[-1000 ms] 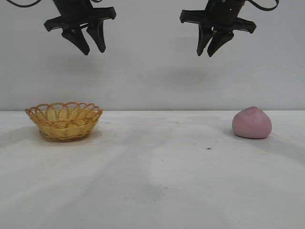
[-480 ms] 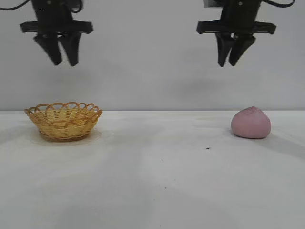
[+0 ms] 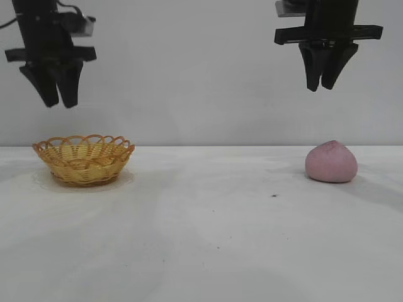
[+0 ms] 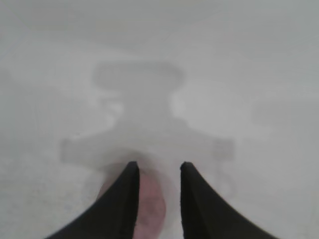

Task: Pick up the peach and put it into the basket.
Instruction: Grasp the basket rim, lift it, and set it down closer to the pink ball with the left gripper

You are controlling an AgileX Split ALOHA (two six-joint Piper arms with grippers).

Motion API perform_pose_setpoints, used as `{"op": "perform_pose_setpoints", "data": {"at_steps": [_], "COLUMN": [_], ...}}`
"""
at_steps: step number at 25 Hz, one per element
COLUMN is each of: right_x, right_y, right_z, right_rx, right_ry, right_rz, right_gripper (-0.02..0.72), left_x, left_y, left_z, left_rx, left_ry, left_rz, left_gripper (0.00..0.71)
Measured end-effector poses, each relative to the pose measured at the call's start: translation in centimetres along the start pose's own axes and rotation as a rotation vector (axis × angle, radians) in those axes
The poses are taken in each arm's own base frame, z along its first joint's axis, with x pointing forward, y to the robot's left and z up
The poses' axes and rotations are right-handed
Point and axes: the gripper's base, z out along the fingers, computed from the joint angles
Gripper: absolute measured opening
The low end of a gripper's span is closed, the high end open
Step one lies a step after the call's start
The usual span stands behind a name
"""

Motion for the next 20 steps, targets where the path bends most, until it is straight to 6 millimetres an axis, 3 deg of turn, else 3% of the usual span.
{"op": "perform_pose_setpoints", "data": {"at_steps": [8, 11, 15, 16, 20], "right_x": [-0.1, -0.1, 0.0, 0.0, 0.1], "right_y": [0.0, 0.0, 0.0, 0.0, 0.0], "right_z": [-0.1, -0.1, -0.1, -0.1, -0.1], "right_rx": [-0.003, -0.003, -0.001, 0.000, 0.004], "right_ry": [-0.009, -0.010, -0.005, 0.000, 0.015], "right_rz": [0.002, 0.002, 0.001, 0.000, -0.002], "right_gripper": [0.208, 0.208, 0.208, 0.208, 0.208], "left_x": [0.7, 0.9, 0.6, 0.5, 0.1], "left_y": [-0.3, -0.5, -1.4, -1.7, -2.4], "left_z": [2.7, 3.2, 3.1, 2.9, 2.0], "left_rx": [0.047, 0.083, 0.179, 0.205, 0.289], "left_ry": [0.078, 0.100, 0.078, 0.069, 0.050], "left_rz": [0.011, -0.001, -0.090, -0.111, -0.194], "left_gripper": [0.223, 0.066, 0.071, 0.000, 0.000]}}
